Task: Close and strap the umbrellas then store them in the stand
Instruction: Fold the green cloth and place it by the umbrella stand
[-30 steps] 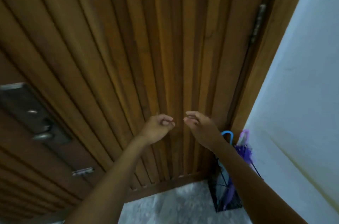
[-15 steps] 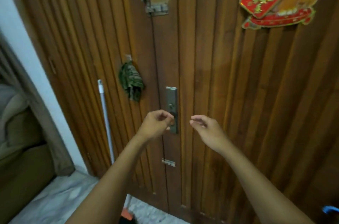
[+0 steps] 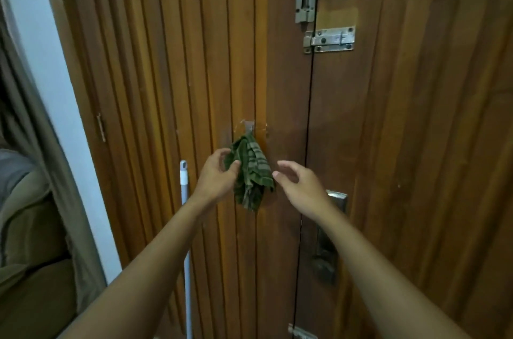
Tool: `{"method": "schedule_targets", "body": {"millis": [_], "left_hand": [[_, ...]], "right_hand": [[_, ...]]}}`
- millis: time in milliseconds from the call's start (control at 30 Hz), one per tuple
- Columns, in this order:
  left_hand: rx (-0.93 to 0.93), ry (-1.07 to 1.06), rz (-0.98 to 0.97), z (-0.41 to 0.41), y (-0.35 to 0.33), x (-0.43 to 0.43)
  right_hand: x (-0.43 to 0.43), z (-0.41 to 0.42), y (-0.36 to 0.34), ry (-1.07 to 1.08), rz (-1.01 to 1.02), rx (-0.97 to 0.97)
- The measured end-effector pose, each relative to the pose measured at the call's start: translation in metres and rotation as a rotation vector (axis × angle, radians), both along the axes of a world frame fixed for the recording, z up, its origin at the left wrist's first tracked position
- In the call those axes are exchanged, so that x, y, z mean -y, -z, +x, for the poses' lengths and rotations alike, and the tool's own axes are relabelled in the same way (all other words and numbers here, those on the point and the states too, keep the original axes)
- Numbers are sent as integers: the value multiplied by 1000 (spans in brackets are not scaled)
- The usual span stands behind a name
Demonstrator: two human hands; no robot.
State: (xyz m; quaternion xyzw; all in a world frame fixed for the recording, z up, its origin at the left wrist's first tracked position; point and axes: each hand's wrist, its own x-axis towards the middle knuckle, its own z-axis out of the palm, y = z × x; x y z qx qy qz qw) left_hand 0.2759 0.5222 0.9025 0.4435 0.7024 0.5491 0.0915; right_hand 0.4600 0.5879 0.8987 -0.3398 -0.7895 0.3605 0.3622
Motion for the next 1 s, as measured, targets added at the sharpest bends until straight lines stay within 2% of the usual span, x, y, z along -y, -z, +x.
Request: {"method": "schedule_targets", "body": {"millis": [100, 200, 267, 367, 500, 600, 700, 833, 1000], "left_hand": [[32, 35, -44, -40, 1, -43], [62, 96, -63, -56, 4, -74], [29, 84, -62, -62, 6, -85], [-34, 127, -78, -69, 6, -94], [-102, 188, 81, -68, -2, -82], [-86, 274, 258, -55, -16, -61], [5, 447, 307, -16, -32, -31], [68, 583, 203, 57, -32, 9], [81, 645, 94, 172, 1, 58]], "right_hand": [[-27, -43, -2, 69, 29, 73], [-46, -74, 3, 92, -29, 100], [-55, -88, 8, 82, -90, 89], [-66, -102, 8, 124, -60, 128], [-68, -96, -6, 185, 98, -57], [-51, -66, -24, 162, 219, -248], [-22, -24, -33, 86, 238, -326], [22, 60, -22, 90, 232, -335], [82, 189, 15, 172, 147, -332]]}}
